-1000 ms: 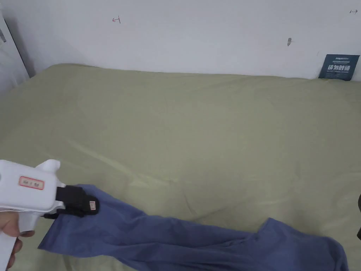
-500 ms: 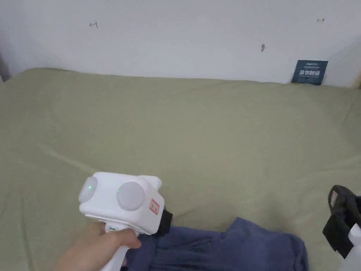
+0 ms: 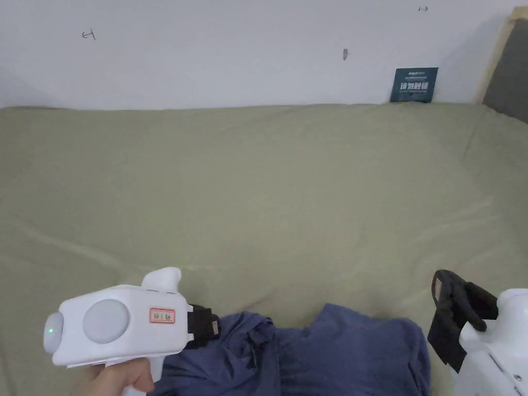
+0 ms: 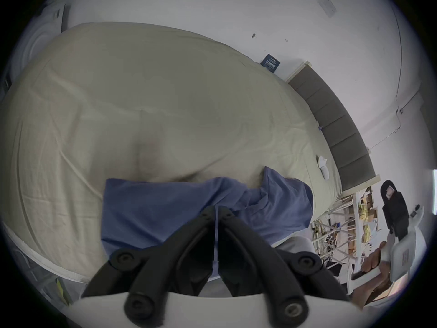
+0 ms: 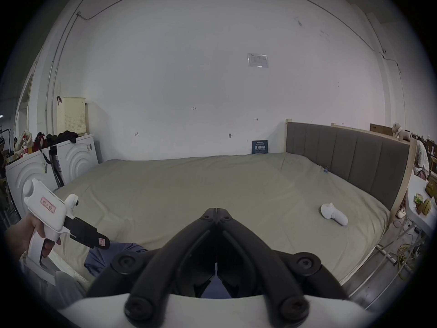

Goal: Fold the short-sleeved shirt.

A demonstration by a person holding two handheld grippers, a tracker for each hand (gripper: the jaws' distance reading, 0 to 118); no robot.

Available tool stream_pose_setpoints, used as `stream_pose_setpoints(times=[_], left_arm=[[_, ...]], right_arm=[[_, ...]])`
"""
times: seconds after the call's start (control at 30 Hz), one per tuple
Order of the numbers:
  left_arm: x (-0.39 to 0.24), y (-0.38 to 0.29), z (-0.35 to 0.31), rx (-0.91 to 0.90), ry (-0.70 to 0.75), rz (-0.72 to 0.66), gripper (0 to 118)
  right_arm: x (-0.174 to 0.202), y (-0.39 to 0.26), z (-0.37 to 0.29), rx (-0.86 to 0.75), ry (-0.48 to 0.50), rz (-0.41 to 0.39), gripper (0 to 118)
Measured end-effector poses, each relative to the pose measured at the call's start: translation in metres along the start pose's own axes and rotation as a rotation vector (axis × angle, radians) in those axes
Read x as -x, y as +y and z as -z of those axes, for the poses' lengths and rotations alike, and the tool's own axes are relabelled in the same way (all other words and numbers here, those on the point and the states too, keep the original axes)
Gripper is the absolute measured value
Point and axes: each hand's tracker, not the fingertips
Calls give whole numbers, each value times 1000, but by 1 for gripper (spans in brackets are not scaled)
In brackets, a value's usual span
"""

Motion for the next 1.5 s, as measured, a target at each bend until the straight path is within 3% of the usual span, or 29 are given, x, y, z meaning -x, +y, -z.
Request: stream_pose_setpoints(times=[0.27, 0.47, 0.63, 0.7, 0.77, 0.87, 1.0, 1.13, 1.17, 1.23, 1.27, 1.5], left_arm=[[13, -14, 61, 135, -219, -159, 2], [-17, -47, 115, 207, -225, -57, 1], [-22, -36, 82, 174, -202, -37, 2], [-23, -32, 44, 103, -230, 18, 2], [-14, -25, 4, 24, -281, 12, 2], [18, -18, -46, -73, -243, -31, 2], [75, -13, -63, -95, -73, -91, 2], [115, -15, -52, -30, -112, -148, 3], [120, -15, -47, -20, -167, -148, 23], [127, -16, -37, 10, -228, -165, 104], [126, -18, -29, 41, -261, -161, 118], [132, -16, 15, 86, -405, -280, 116]], right_arm=[[5, -7, 11, 38, 21, -5, 2], [-2, -8, 13, 53, 0, -11, 2], [-5, -7, 13, 58, -15, -19, 2], [-2, -6, 12, 55, -15, -25, 2], [1, -4, 13, 51, -9, -19, 2], [9, -2, 14, 49, 8, -21, 2], [21, -1, 16, 48, 28, -31, 2], [31, -1, 17, 54, 44, -39, 2], [33, -1, 17, 53, 49, -44, 2], [36, 0, 16, 53, 52, -50, 2], [37, 0, 17, 53, 52, -51, 2], [34, 5, 19, 44, 50, -64, 2]])
